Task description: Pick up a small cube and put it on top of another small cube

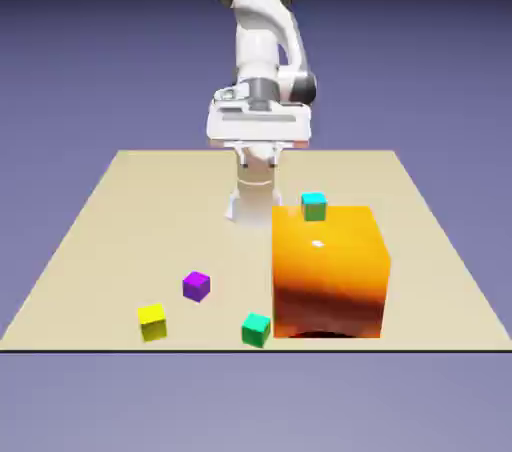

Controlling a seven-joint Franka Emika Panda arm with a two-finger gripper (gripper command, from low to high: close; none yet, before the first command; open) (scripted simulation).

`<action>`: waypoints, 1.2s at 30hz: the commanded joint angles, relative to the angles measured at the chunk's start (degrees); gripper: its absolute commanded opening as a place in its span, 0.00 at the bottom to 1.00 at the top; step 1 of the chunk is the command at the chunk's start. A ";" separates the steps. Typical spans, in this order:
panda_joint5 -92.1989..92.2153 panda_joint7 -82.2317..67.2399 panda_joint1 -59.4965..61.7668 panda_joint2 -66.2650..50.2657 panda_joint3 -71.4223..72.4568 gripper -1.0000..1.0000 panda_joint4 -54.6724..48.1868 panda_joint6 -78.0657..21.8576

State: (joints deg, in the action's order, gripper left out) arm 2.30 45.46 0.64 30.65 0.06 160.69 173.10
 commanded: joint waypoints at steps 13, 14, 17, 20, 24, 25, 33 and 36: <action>24.80 32.40 14.32 -21.64 0.64 0.50 -3.33 -9.79; 26.71 34.89 15.43 -23.30 0.69 0.50 -3.58 -10.54; 32.43 42.36 18.73 -28.29 0.84 0.50 -4.35 -12.80; 38.16 49.84 22.04 -33.29 0.99 0.50 -5.12 -15.06; 44.08 52.58 24.67 -38.52 2.25 0.50 -6.39 -15.25; 46.38 50.59 25.21 -40.59 3.43 0.50 -7.18 -14.02; 55.37 42.83 27.34 -48.70 8.01 0.00 -10.25 -9.19; 48.47 48.79 25.71 -42.47 4.49 0.00 -7.89 -12.90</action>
State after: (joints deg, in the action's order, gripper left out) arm 50.76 94.26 26.35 -11.82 4.55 152.80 160.25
